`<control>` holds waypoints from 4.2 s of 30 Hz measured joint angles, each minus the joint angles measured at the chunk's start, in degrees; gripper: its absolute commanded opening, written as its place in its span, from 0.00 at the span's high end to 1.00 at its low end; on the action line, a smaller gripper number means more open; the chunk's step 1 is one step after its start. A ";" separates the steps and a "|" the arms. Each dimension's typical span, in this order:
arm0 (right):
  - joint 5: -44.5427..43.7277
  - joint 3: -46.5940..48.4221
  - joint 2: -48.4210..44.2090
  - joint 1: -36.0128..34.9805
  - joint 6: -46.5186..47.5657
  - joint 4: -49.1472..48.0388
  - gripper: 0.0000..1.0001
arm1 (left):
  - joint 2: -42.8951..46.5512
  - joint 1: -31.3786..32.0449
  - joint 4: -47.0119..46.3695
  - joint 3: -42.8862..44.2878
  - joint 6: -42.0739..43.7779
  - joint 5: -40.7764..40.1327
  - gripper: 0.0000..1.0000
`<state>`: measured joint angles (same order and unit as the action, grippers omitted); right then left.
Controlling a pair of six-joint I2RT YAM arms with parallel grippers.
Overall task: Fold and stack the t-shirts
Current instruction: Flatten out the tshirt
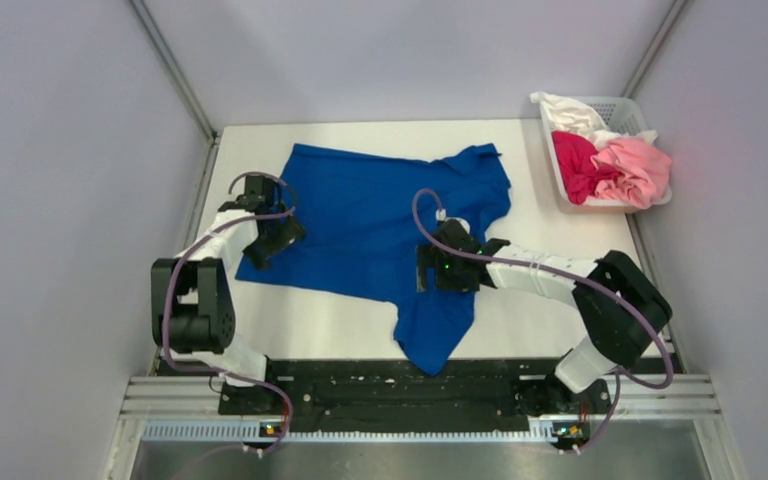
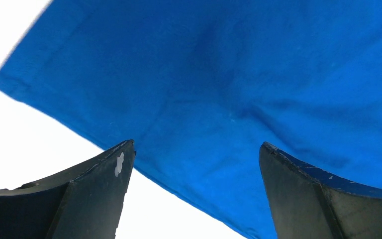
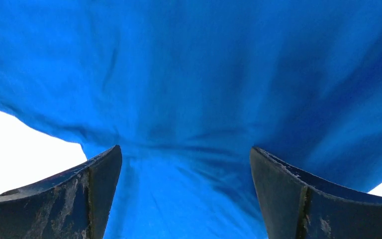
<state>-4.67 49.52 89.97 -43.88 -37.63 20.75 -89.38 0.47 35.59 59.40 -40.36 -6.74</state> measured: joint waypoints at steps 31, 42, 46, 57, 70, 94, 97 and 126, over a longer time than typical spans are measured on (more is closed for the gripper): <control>-14.51 -2.58 -21.81 27.15 2.67 -6.91 0.01 | 1.75 2.69 9.27 3.17 -4.83 -2.82 0.20; -15.04 -8.02 -24.46 27.15 0.31 -4.15 0.01 | -2.78 5.33 9.60 -0.66 -6.51 0.94 0.44; -14.91 -8.02 -23.69 27.15 0.26 -2.99 0.01 | -4.76 5.38 8.57 -1.18 -6.47 1.36 0.44; -14.73 -8.02 -23.58 27.15 -0.09 -0.46 0.01 | -7.10 5.38 7.89 -1.70 -6.64 2.01 0.63; -11.67 -8.66 -26.62 26.58 -0.26 9.09 0.06 | -6.56 5.62 7.15 -2.34 -5.49 2.23 1.00; -11.39 -13.51 -15.93 10.27 -10.84 14.84 0.35 | -3.48 5.97 3.61 -5.53 -4.50 1.84 1.00; -11.98 -12.70 -14.43 10.27 -10.45 13.90 0.54 | -3.34 5.97 3.54 -5.64 -4.52 1.79 1.00; -35.26 10.60 -46.03 10.78 13.31 -7.04 1.00 | 20.33 6.40 11.02 28.22 -3.80 -0.52 1.00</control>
<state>-39.92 60.12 43.94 -33.10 -24.32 13.72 -69.06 6.87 46.61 87.61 -44.16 -7.27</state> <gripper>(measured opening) 0.021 0.025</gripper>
